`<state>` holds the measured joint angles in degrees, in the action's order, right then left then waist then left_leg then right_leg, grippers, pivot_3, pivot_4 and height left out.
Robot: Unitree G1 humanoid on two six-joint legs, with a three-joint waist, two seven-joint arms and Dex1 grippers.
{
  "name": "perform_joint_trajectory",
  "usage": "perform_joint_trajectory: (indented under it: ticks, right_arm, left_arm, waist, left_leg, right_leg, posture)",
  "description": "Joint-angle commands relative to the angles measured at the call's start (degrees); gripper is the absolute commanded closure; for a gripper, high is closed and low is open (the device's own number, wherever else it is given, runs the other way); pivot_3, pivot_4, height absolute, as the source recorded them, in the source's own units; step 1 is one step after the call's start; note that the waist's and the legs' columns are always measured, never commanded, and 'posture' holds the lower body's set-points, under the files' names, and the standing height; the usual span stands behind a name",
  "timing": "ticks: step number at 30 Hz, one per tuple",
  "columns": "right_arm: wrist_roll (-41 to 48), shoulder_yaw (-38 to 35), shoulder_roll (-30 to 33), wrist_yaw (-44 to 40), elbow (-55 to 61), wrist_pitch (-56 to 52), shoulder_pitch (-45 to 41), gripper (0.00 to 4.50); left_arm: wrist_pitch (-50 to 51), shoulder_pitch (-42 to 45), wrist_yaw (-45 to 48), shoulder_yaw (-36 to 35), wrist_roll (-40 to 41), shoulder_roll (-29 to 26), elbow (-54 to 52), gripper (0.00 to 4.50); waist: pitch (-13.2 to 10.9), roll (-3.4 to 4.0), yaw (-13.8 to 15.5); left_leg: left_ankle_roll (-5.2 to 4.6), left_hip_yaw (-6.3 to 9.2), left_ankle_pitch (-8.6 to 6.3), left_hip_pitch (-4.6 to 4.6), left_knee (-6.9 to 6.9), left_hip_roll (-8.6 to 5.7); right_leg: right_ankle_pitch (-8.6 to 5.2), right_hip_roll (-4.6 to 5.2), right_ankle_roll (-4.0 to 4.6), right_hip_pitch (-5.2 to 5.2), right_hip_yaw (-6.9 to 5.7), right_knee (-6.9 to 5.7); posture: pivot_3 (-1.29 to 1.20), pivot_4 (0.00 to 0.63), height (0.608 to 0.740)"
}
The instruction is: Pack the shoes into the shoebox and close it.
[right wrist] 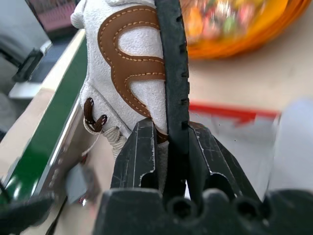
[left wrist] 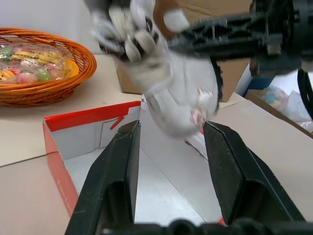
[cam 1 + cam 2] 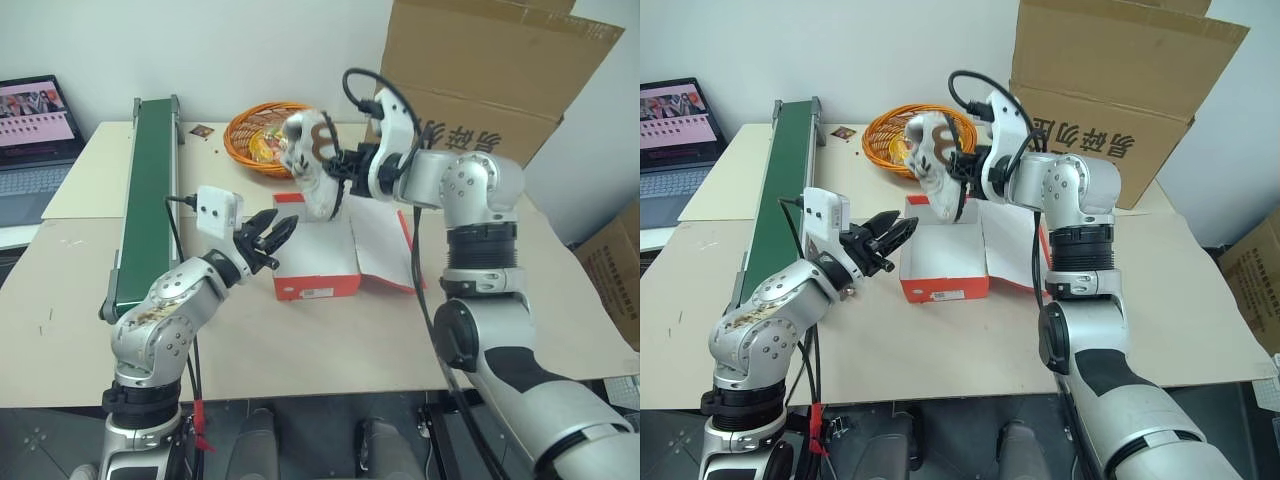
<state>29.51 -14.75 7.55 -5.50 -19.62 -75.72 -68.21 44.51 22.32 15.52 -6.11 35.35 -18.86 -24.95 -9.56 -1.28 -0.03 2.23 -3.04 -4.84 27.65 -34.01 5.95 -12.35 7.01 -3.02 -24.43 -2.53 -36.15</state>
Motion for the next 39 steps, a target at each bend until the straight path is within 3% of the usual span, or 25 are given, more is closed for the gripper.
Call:
perform_joint_trajectory:
  ticks: [1,11,23,26,28,35,37,39]
  right_arm:
    - [-1.7,1.5,1.4,0.0,0.7,-1.3,1.9,4.06]
    - [-10.1,11.4,1.6,-2.3,-7.4,7.1,4.9,4.06]
    - [-16.4,13.0,-2.3,-3.6,-23.6,20.0,4.7,4.06]
    - [-16.9,13.0,-2.4,-4.4,-24.3,20.6,4.8,4.06]
    - [-17.0,12.8,-2.4,-4.5,-24.5,20.9,4.8,3.1]
    - [-17.2,12.9,-2.7,-5.8,-23.5,21.7,4.2,0.68]
    - [-17.1,12.4,-2.9,-6.0,-22.3,22.0,3.8,0.1]
    - [-16.6,11.8,-3.1,-6.1,-19.9,22.2,2.6,0.1]
  left_arm:
    - [-1.1,0.6,0.2,-0.4,0.2,0.1,-1.8,2.36]
    - [-0.4,-0.3,-1.4,-1.5,1.2,0.2,-3.6,2.36]
    - [-0.2,-0.2,-2.2,-1.5,1.7,0.5,-4.0,2.36]
    - [-0.2,-0.3,-2.3,-1.6,1.8,0.6,-4.2,2.36]
    - [-0.1,-0.4,-2.4,-1.6,1.9,0.6,-4.4,2.31]
    - [0.1,-0.6,-2.3,-1.8,2.2,0.4,-4.6,2.31]
    - [0.1,-0.6,-2.2,-1.8,2.3,0.2,-4.5,2.31]
    - [0.0,-0.3,-2.2,-1.8,2.3,0.2,-4.1,2.31]
  waist:
    - [0.0,0.0,0.1]
    - [0.0,0.0,-0.2]
    - [0.0,0.0,-0.4]
    - [0.0,-0.02,-0.6]
    - [0.1,-0.03,-0.6]
    - [0.1,-0.02,-0.6]
    - [0.1,-0.02,-0.6]
    - [0.1,-0.02,-0.6]
  left_leg:
    - [0.0,0.0,0.0,0.0,0.0,0.0]
    - [-0.41,0.0,0.26,0.0,0.0,0.0]
    - [-0.38,0.01,0.24,-0.15,-0.03,0.0]
    - [0.03,0.01,-0.02,-0.33,-0.02,0.01]
    - [0.03,0.01,-0.02,-0.33,-0.03,0.02]
    - [-0.02,0.0,0.0,-0.23,0.0,0.0]
    - [-0.01,0.0,0.01,-0.24,0.0,0.0]
    - [0.01,0.01,-0.01,-0.25,0.0,0.0]
  right_leg:
    - [0.0,0.0,0.0,0.0,0.0,0.01]
    - [0.0,0.0,-0.02,-0.02,0.01,-0.01]
    - [0.0,-0.01,-0.03,0.13,0.0,-0.01]
    - [-0.1,-0.01,-0.08,0.26,0.0,-0.01]
    - [-0.11,-0.01,-0.08,0.27,0.0,-0.01]
    - [-0.04,-0.01,-0.04,0.2,0.01,-0.01]
    - [-0.03,-0.01,-0.04,0.2,0.01,-0.04]
    - [-0.03,-0.01,-0.05,0.2,0.01,-0.04]
  posture:
    - [0.0,0.15,0.72]
    - [0.0,0.15,0.72]
    - [0.0,0.15,0.72]
    - [0.0,0.15,0.72]
    - [0.0,0.15,0.72]
    - [0.0,0.15,0.72]
    - [0.0,0.15,0.72]
    - [0.0,0.15,0.72]
